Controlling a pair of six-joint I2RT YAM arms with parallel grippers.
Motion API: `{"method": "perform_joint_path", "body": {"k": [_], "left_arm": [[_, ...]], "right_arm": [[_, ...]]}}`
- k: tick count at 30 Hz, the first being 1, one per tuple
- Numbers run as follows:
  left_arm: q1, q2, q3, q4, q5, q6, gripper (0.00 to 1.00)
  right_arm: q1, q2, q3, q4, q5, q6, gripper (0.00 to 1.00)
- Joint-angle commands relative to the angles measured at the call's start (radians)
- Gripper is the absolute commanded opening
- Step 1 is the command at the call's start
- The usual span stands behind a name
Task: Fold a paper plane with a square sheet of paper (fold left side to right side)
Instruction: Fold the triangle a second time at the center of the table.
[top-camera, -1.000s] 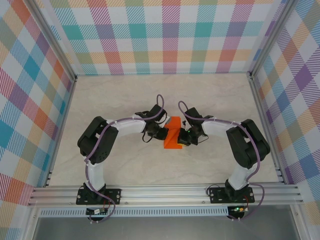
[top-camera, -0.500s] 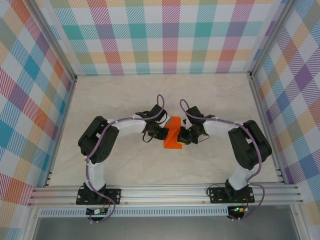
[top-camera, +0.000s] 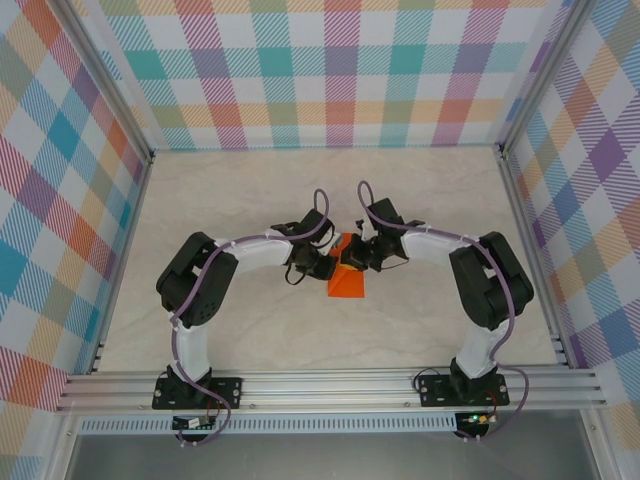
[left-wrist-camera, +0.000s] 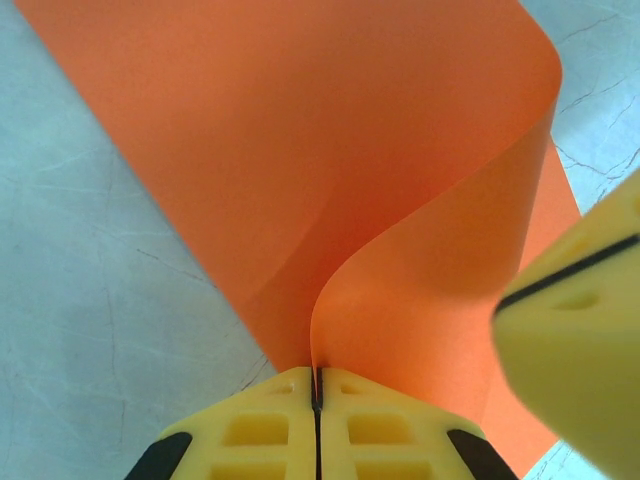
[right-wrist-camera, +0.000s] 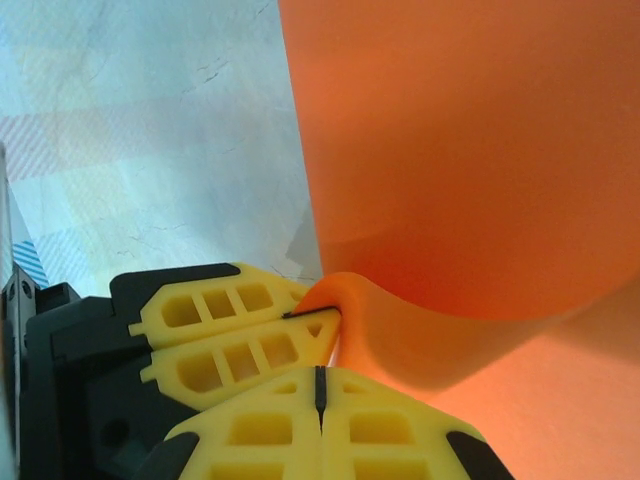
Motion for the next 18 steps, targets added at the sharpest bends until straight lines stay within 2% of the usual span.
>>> {"method": "perform_joint_path", "body": {"k": [1, 18], "left_arm": [[-0.006, 0.003, -0.002, -0.004, 0.003, 0.008, 0.06], [-0.008, 0.005, 0.008, -0.012, 0.003, 0.015, 0.06]], "right_arm": [[0.017, 0.035, 0.029, 0.01, -0.026, 0.01, 0.02], [0.019, 0.061, 0.032, -0.08, 0.066, -0.052, 0.02]]}}
